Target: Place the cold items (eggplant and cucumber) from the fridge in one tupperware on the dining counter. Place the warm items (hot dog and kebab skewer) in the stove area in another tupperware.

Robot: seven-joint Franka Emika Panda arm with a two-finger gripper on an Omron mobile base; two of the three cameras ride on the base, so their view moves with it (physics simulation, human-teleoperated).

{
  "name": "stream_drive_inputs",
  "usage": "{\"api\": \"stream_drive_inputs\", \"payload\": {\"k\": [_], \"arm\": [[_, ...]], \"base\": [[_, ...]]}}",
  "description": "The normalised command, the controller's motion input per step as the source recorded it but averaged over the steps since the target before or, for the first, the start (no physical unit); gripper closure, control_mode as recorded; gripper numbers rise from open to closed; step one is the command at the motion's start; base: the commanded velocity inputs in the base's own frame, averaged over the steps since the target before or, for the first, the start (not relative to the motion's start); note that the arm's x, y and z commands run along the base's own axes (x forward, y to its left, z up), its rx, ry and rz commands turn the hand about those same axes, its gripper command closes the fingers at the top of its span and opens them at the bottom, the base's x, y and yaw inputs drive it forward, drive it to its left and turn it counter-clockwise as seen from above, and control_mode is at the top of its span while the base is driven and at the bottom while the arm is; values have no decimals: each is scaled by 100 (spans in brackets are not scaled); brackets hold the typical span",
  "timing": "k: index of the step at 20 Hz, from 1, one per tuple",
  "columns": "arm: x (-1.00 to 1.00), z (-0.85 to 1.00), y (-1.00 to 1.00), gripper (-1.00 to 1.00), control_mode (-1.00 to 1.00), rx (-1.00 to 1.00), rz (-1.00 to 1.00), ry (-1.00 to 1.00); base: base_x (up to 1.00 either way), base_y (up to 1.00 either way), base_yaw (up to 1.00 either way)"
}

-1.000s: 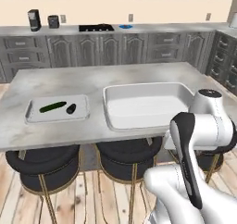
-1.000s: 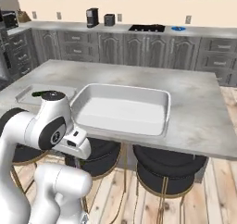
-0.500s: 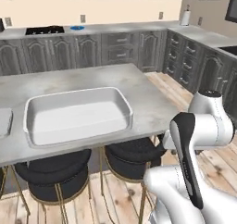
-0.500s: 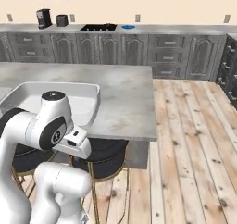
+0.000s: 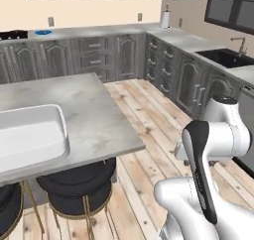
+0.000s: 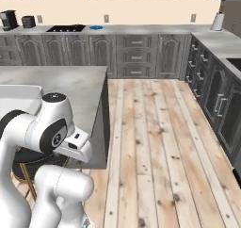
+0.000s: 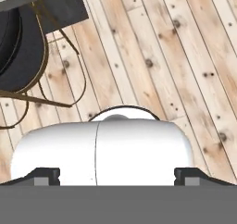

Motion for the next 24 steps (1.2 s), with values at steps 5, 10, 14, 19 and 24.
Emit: {"api": "stream_drive_inputs", "payload": {"k": [5, 10, 14, 19, 24], "arm": [[0, 0, 0, -100, 100, 0, 0, 0], [0, 0, 0, -100, 100, 0, 0, 0], [0, 0, 0, -100, 100, 0, 0, 0], [0, 0, 0, -100, 100, 0, 0, 0], [0, 0, 0, -100, 100, 0, 0, 0]], "base": [[62, -100, -1], [93, -87, 0], [100, -56, 0], [100, -19, 8], [100, -22, 21]]}}
